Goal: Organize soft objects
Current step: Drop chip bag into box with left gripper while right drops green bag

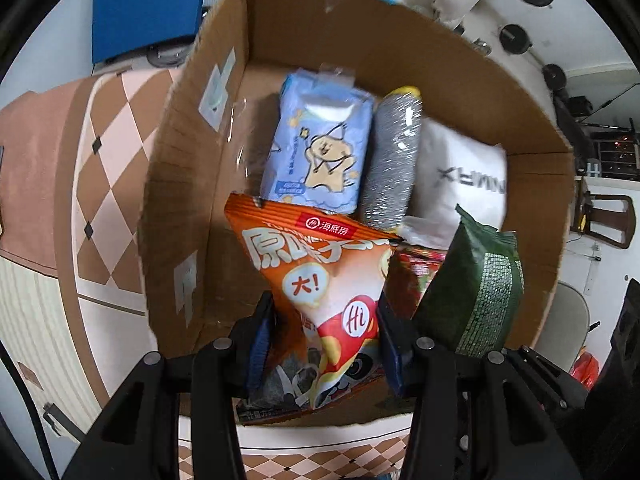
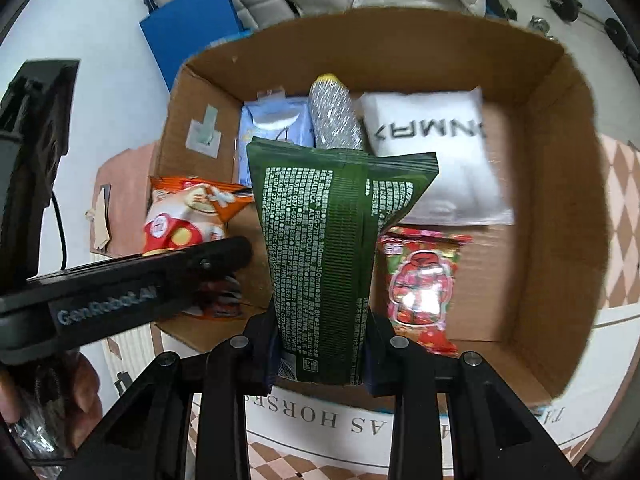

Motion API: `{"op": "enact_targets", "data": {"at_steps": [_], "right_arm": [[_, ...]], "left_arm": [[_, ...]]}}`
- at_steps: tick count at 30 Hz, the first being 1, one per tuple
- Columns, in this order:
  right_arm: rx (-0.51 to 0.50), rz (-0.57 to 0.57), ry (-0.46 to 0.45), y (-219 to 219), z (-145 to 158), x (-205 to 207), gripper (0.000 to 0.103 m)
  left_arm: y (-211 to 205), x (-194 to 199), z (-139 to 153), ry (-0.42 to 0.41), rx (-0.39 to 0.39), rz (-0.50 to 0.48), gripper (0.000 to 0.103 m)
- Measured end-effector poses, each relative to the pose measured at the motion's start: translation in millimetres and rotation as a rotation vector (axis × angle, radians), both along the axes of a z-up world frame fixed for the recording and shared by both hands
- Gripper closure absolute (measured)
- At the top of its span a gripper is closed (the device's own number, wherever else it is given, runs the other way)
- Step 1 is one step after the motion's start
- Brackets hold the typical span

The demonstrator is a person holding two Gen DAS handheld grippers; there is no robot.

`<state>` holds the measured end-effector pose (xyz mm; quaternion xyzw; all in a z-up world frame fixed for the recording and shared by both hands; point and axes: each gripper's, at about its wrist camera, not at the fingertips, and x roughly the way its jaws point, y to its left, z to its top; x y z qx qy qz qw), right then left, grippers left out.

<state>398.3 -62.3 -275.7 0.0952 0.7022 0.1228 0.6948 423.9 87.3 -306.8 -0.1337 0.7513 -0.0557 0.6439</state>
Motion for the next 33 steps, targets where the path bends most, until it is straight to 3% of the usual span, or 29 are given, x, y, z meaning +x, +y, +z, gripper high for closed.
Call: {"op": "enact_targets", "data": {"at_steps": [9, 12, 14, 15, 16, 21, 22, 23, 25, 33], "right_arm": [[-0.019, 0.03, 0.058, 17, -28, 8, 0.07], [-0.03, 0.045, 0.09, 22, -34, 16, 0.067], [-0.051, 0.061, 0.093, 26, -37, 18, 0.045], [-0.064, 0.066, 0.092, 28, -38, 19, 0.022], [-0.068, 0.066, 0.084, 29, -37, 19, 0.015], [-0.1, 0.058, 0.066, 33, -29, 14, 0.015], [-0.113, 0.055, 0.06, 31, -26, 14, 0.014], [-0.127, 0.055, 0.051, 28, -23, 12, 0.012], [-0.145, 0.047, 0.023, 26, -14, 8, 0.0], [-0.226, 0.004, -0.114, 7, 28, -16, 0.0]], "left_arm": [[-1, -4, -12, 0.057, 0.026, -0.033, 0.059], [1, -11, -15, 0.08, 0.013, -0.028, 0.046], [2, -15, -10, 0.056, 0.032, -0.04, 0.026], [3, -16, -6, 0.041, 0.043, -0.046, 0.024], [4, -17, -3, 0.031, 0.046, -0.047, 0.021], [11, -19, 15, -0.009, 0.062, -0.056, 0.017], [11, -20, 20, -0.02, 0.066, -0.062, 0.006], [12, -18, 25, -0.035, 0.073, -0.065, 0.002], [15, -17, 36, -0.068, 0.09, -0.07, 0.002], [4, -36, 74, -0.199, 0.167, -0.087, 0.002]]}}
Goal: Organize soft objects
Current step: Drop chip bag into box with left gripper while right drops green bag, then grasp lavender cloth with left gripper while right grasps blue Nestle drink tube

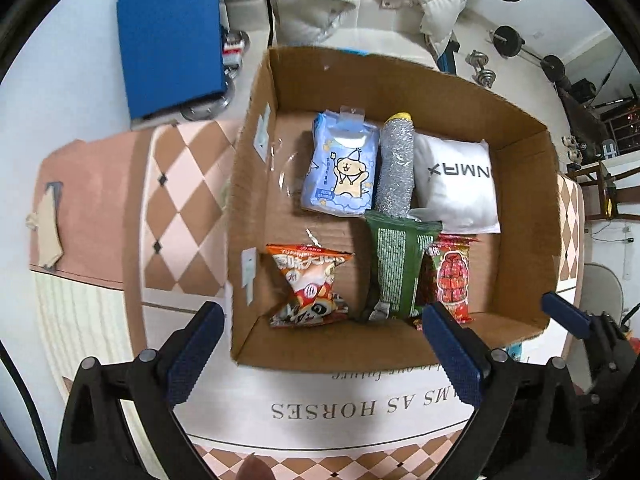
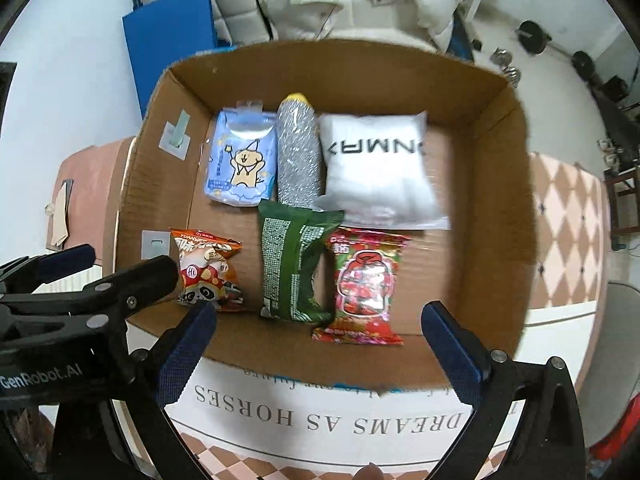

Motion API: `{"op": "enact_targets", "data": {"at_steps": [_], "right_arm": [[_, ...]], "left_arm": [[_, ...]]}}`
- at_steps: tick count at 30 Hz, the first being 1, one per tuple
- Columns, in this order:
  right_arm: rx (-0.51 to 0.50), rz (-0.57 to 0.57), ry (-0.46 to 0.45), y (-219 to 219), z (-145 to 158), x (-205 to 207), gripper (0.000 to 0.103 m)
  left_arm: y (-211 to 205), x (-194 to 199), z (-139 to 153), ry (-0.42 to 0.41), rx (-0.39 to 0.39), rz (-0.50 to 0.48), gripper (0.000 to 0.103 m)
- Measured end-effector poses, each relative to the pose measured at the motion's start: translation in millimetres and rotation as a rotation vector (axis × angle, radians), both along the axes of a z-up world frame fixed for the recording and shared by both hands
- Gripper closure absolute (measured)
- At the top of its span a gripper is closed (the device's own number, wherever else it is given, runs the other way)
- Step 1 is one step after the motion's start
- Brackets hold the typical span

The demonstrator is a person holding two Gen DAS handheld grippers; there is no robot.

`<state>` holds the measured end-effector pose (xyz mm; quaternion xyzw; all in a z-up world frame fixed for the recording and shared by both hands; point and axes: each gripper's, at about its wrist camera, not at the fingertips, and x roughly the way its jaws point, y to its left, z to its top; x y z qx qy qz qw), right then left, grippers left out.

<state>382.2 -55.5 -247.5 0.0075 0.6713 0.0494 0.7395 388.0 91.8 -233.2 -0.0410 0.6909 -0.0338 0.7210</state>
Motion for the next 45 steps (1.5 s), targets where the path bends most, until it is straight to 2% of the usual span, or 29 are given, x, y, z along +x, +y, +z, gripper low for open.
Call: {"op": "enact_targets", "data": {"at_steps": [3, 6, 12, 16, 20, 23, 25, 29, 33, 36, 42, 45], "right_arm": [[0.003, -0.009, -0.025, -4, 14, -12, 0.0], [0.019, -0.04, -0.04, -9, 28, -26, 0.0], [0.041, -0.109, -0.111, -25, 54, -67, 0.0], [0.04, -0.18, -0.164, -63, 69, -111, 0.0], [0.013, -0.276, -0.139, -121, 58, -157, 0.0], [-0.016, -0.351, -0.07, -174, 26, -186, 0.0], [-0.004, -0.376, -0.032, -202, 4, -196, 0.0], [0.02, -0.397, 0.034, -245, -44, -205, 0.001], [0.075, -0.427, 0.074, -279, -85, -210, 0.002], [0.077, -0.421, 0.069, -294, -100, -213, 0.002], [0.019, -0.385, 0.049, -316, -112, -219, 0.002], [0.018, -0.402, 0.051, -330, -117, -222, 0.003]], "left_arm": [[-5, -15, 13, -0.041, 0.043, -0.009, 0.002], [-6, -33, 35, -0.121, 0.095, -0.018, 0.002], [-23, -76, 73, -0.27, 0.132, -0.055, 0.002], [-50, -110, 83, -0.344, 0.14, -0.106, 0.002], [-91, -139, 57, -0.327, 0.169, -0.193, 0.002], [-130, -150, 23, -0.279, 0.212, -0.285, 0.002], [-161, -156, 6, -0.291, 0.247, -0.36, 0.001], [-230, -158, -30, -0.356, 0.392, -0.591, 0.002], [-278, -157, -61, -0.392, 0.493, -0.793, 0.002], [-312, -154, -85, -0.418, 0.61, -0.901, 0.002], [-361, -152, -119, -0.422, 0.683, -1.062, 0.002], [-373, -147, -131, -0.436, 0.745, -1.09, 0.002]]}}
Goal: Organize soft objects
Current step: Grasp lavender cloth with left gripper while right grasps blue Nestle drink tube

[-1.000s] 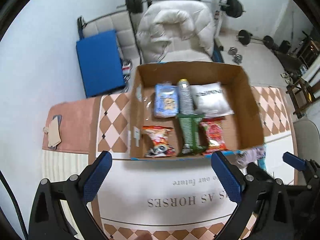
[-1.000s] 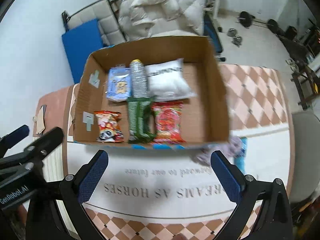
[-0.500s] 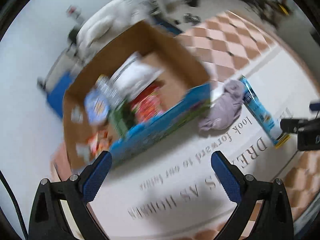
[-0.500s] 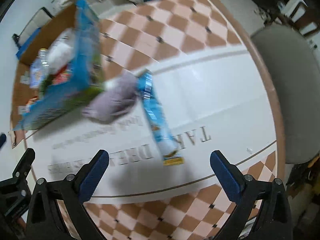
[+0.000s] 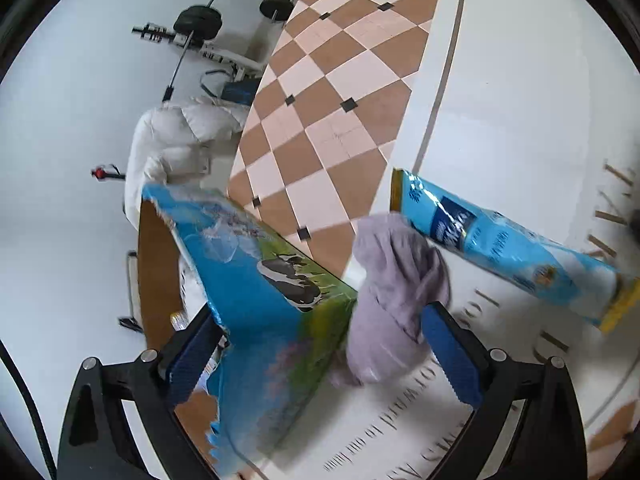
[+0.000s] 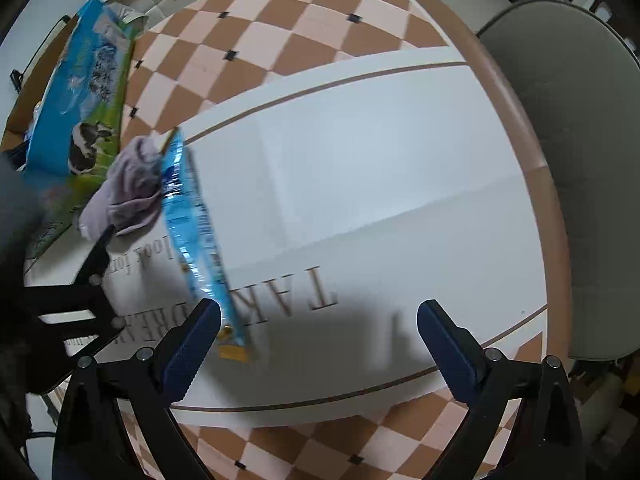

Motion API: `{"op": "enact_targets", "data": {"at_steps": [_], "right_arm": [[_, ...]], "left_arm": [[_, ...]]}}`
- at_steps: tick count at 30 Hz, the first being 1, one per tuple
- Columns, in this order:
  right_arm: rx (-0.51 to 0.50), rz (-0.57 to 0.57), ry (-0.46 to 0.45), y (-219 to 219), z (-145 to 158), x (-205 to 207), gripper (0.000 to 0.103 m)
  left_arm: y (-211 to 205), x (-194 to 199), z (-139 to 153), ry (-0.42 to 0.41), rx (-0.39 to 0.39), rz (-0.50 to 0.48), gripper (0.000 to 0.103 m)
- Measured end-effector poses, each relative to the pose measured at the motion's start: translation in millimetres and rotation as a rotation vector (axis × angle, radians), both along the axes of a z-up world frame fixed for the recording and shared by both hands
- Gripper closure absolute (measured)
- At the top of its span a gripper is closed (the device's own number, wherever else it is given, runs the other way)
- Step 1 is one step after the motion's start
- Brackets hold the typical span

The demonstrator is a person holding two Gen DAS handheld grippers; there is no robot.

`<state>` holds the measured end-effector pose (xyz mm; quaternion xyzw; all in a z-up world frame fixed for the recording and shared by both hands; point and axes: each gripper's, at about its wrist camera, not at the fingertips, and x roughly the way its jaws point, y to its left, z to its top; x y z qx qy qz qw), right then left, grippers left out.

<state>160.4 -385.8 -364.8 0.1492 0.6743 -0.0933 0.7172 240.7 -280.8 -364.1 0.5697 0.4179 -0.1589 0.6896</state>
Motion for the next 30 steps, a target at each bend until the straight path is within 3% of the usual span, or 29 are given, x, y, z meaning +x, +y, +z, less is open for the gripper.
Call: {"op": "enact_targets", "data": {"at_steps": [2, 6, 11, 15, 22, 27, 30], "right_arm": [[0.013, -0.009, 0.003, -7, -3, -2, 0.003], [0.028, -0.004, 0.002, -11, -5, -4, 0.003], [0.035, 0.006, -0.001, -10, -3, 1, 0.003], [0.035, 0.027, -0.014, -4, -1, 8, 0.003], [0.0, 0.081, 0.009, 11, -5, 8, 0.004], [0.006, 0.062, 0.024, -1, -7, 0, 0.004], [0.012, 0.044, 0.024, -12, -4, -6, 0.004]], "left_arm": [[-2, 5, -3, 0.036, 0.003, 0.003, 0.003], [0, 6, -10, 0.026, 0.028, -0.021, 0.004], [3, -3, -8, -0.052, 0.056, -0.038, 0.021], [9, -15, 2, -0.146, 0.036, -0.044, 0.021], [9, -28, -5, -0.154, 0.042, -0.101, 0.021], [8, -30, 1, -0.136, 0.029, -0.115, 0.021], [12, -42, 5, -0.174, 0.038, -0.167, 0.021]]}}
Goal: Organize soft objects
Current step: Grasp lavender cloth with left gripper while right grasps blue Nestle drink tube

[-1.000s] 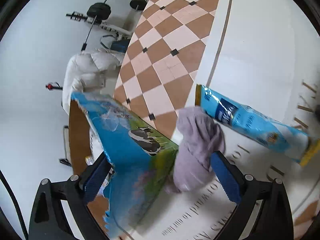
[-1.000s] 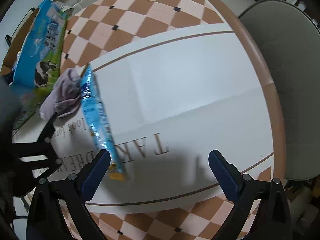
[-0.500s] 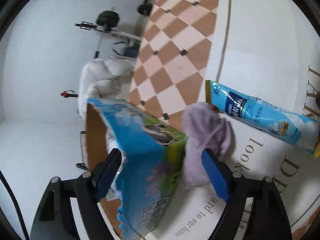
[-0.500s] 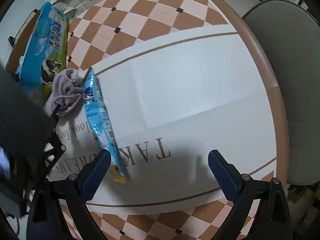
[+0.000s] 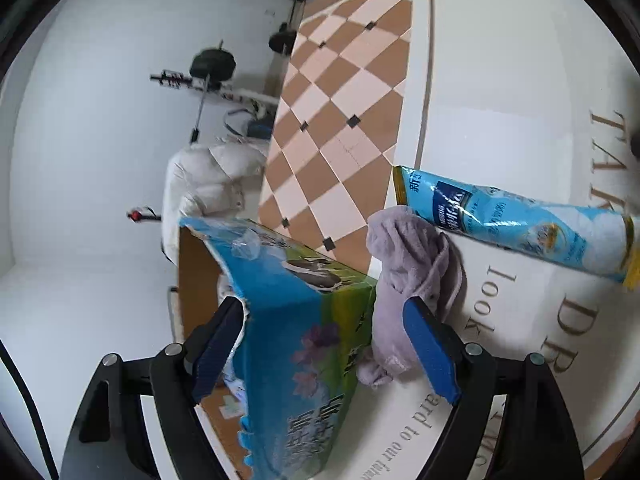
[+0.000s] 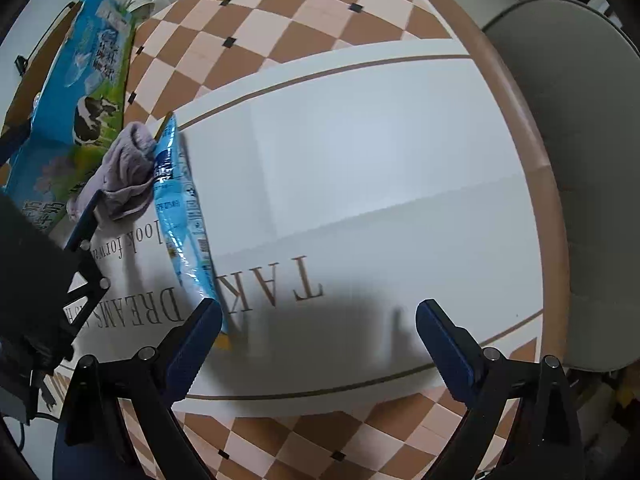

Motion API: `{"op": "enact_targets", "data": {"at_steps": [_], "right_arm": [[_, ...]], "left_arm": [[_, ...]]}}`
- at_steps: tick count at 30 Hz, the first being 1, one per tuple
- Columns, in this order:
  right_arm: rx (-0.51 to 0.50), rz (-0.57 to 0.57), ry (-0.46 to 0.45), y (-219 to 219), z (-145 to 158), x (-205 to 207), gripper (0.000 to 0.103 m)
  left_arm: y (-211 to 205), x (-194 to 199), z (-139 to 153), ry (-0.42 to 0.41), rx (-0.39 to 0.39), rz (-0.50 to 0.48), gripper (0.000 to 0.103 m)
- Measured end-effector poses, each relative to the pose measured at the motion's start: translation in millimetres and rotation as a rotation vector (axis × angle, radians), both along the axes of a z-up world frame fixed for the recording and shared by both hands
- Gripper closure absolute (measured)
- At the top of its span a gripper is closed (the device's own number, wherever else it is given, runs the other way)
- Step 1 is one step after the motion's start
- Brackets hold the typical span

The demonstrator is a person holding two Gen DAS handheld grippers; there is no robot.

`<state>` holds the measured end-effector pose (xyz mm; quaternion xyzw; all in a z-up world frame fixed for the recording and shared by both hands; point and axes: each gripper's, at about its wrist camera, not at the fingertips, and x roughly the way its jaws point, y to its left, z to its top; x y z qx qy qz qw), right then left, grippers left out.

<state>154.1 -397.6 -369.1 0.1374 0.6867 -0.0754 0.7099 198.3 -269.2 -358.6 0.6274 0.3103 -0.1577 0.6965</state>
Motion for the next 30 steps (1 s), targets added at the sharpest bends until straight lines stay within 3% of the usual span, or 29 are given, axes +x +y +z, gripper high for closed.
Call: {"op": "enact_targets", "data": {"at_steps": [7, 12, 18, 21, 22, 23, 25, 28, 30], "right_arm": [[-0.011, -0.003, 0.018, -14, -3, -11, 0.004], [0.018, 0.0, 0.027, -13, -5, -12, 0.008], [0.015, -0.005, 0.018, -22, 0, -10, 0.008], [0.007, 0.001, 0.026, -26, -1, -10, 0.008], [0.013, 0.004, 0.028, -27, -1, -11, 0.008], [0.015, 0.006, 0.029, -17, -5, -8, 0.008], [0.019, 0.02, 0.026, -13, -4, -8, 0.008], [0.054, 0.04, 0.015, -3, 3, -7, 0.008], [0.067, 0.066, 0.0, 10, 8, 3, 0.008]], "left_arm": [[-2, -7, -8, -0.015, 0.036, -0.049, 0.021], [-10, -7, 6, 0.126, -0.021, -0.029, 0.022], [-10, 8, -16, 0.281, -0.011, 0.028, 0.022], [-6, 24, -34, 0.385, -0.019, 0.108, 0.039], [-6, 30, -30, 0.427, -0.073, 0.129, 0.056], [-2, 39, -30, 0.456, -0.09, 0.201, 0.066], [9, 53, -28, 0.492, -0.143, 0.341, 0.068], [59, 67, -22, 0.687, -0.315, 0.72, 0.069], [116, 56, -25, 0.838, -0.481, 1.0, 0.068]]}}
